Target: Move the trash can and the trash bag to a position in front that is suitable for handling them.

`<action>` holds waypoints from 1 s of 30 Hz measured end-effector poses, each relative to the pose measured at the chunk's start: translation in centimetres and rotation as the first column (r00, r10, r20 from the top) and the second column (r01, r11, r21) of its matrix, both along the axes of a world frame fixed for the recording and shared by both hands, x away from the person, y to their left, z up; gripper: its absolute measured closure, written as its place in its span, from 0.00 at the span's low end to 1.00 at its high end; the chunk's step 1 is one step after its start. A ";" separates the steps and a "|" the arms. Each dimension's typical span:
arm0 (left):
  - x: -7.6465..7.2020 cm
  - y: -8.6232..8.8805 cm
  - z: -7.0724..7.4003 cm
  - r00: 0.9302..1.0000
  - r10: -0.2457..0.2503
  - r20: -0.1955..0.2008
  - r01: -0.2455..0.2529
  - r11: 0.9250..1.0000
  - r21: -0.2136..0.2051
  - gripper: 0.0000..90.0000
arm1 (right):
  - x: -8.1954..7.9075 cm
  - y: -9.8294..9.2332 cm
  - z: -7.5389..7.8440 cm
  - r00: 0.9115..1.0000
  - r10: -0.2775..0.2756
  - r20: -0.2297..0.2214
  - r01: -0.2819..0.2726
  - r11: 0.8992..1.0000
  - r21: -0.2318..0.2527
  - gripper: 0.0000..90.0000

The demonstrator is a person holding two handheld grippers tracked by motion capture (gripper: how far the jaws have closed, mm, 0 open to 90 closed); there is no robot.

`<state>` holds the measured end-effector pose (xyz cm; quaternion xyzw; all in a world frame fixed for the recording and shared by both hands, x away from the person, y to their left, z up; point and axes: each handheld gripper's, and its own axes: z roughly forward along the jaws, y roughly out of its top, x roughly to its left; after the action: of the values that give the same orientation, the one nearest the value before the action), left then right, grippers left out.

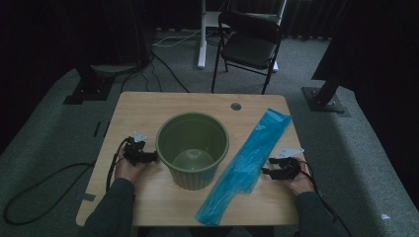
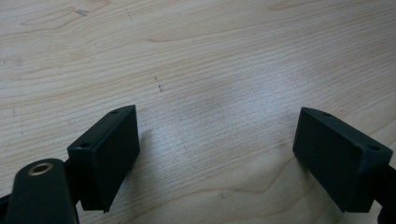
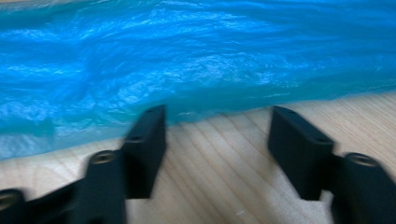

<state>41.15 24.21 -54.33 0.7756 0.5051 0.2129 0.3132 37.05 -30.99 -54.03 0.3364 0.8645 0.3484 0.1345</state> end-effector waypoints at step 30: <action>-1.7 -1.1 2.6 0.987 -0.142 -0.076 0.142 0.990 -0.010 0.68 | -0.1 2.8 2.9 1.000 -0.023 -0.009 0.023 1.000 0.017 0.61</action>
<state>39.49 23.12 -51.69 0.8165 0.4607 0.1589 0.3096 36.93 -28.18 -51.16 0.3491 0.8580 0.3529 0.1321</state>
